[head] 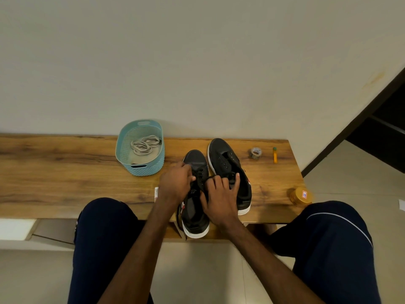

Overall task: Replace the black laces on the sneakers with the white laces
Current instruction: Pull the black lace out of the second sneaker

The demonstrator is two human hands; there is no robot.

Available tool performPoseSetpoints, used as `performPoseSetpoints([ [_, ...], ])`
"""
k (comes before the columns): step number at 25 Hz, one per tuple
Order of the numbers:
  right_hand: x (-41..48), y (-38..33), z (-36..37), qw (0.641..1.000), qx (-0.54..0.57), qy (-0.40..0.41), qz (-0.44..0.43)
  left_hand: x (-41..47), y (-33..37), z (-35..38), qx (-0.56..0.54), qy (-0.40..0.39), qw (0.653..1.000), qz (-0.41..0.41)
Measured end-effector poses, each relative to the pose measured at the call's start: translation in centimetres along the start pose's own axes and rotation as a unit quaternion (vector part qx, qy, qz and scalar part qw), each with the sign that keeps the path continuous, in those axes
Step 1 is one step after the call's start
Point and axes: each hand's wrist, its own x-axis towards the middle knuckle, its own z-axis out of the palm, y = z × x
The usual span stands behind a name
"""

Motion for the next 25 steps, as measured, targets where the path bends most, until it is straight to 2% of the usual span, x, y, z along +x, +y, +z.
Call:
performPoseSetpoints([
  [2, 0.0, -0.1, 0.0, 1.000, 0.004, 0.001, 0.003, -0.1, -0.2, 0.1, -0.127, 0.092, 0.983, -0.095],
  [3, 0.0, -0.1, -0.1, 1.000, 0.005, 0.004, 0.005, 0.2, -0.6, -0.1, -0.244, 0.131, 0.945, -0.172],
  [4, 0.0, -0.1, -0.1, 1.000, 0.002, 0.007, 0.006, 0.3, -1.1, -0.3, -0.363, 0.157, 0.888, -0.234],
  [5, 0.0, -0.1, 0.0, 1.000, -0.002, 0.009, 0.006, 0.2, -1.6, -0.4, -0.429, 0.181, 0.843, -0.269],
  [6, 0.0, -0.1, 0.0, 1.000, -0.005, 0.011, 0.006, 0.0, -1.7, -0.6, -0.414, 0.192, 0.846, -0.275],
  [7, 0.0, -0.1, 0.1, 1.000, -0.005, 0.012, 0.006, -0.1, -1.7, -0.7, -0.343, 0.180, 0.889, -0.244],
  [9, -0.1, -0.2, 0.2, 1.000, -0.004, 0.015, 0.006, -0.5, -1.1, -0.1, -0.147, 0.110, 0.977, -0.107],
  [10, -0.1, -0.2, 0.2, 1.000, -0.007, 0.016, 0.006, -0.6, -0.3, 0.1, -0.050, 0.055, 0.996, -0.046],
  [11, -0.1, -0.1, 0.2, 1.000, -0.012, 0.015, 0.008, -0.8, 0.5, 0.1, 0.032, 0.014, 0.999, -0.009],
  [13, -0.1, -0.2, 0.3, 1.000, -0.017, 0.015, 0.012, -0.9, 1.4, 0.0, 0.120, -0.032, 0.992, 0.005],
  [16, -0.2, -0.2, 0.5, 1.000, -0.018, 0.020, 0.014, -0.5, 1.0, -0.4, 0.162, -0.029, 0.986, -0.014],
  [18, -0.3, -0.1, 0.6, 0.999, -0.015, 0.023, 0.016, -0.7, 0.9, -0.9, 0.138, 0.012, 0.990, -0.010],
  [20, -0.3, -0.2, 0.7, 0.999, -0.012, 0.023, 0.021, -1.0, 0.2, -2.1, -0.007, 0.140, 0.988, -0.065],
  [22, -0.3, -0.2, 0.8, 0.999, -0.012, 0.022, 0.027, -1.0, -1.0, -4.1, -0.179, 0.252, 0.931, -0.193],
  [23, -0.3, -0.1, 0.8, 0.999, -0.011, 0.021, 0.029, -1.0, -1.9, -4.7, -0.202, 0.276, 0.911, -0.232],
  [24, -0.3, -0.1, 0.8, 0.999, -0.009, 0.022, 0.030, -0.9, -2.5, -5.1, -0.168, 0.274, 0.915, -0.244],
  [25, -0.3, -0.2, 0.9, 0.999, -0.008, 0.023, 0.030, -1.0, -2.6, -5.2, -0.115, 0.244, 0.935, -0.229],
])
